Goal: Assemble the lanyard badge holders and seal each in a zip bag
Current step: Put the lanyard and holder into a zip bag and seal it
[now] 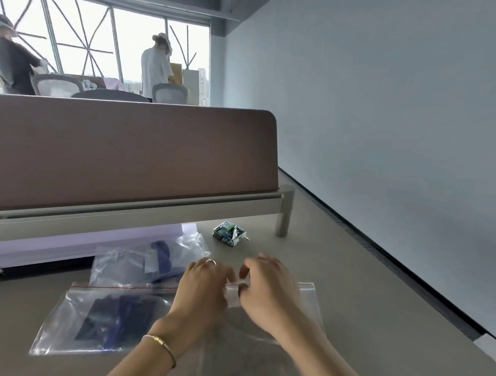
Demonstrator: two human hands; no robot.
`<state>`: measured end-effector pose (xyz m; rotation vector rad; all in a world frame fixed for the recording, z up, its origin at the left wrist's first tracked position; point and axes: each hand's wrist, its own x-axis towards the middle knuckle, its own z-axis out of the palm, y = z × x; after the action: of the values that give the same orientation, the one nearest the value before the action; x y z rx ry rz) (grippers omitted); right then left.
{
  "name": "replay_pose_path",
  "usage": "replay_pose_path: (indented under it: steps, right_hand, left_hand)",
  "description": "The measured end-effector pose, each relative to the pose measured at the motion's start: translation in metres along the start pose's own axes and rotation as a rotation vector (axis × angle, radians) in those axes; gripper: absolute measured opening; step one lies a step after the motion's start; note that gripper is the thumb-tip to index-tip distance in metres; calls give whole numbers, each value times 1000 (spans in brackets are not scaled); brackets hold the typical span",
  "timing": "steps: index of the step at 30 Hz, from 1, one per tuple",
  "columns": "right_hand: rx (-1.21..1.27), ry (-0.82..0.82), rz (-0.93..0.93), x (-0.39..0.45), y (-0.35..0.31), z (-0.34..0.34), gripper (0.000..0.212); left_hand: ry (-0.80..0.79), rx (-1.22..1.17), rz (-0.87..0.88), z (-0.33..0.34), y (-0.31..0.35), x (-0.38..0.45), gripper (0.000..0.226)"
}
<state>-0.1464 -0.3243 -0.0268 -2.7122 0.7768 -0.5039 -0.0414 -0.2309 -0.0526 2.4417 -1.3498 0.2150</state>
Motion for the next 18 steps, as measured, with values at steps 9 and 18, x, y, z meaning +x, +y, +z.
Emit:
replay_pose_path:
  steps: [9, 18]
  right_hand:
    - [-42, -12, -133, 10, -6, 0, 16]
    - [-23, -13, -196, 10, -11, -2, 16]
  left_hand:
    - [114, -328, 2, -23, -8, -7, 30]
    - [50, -332, -8, -37, -18, -14, 28]
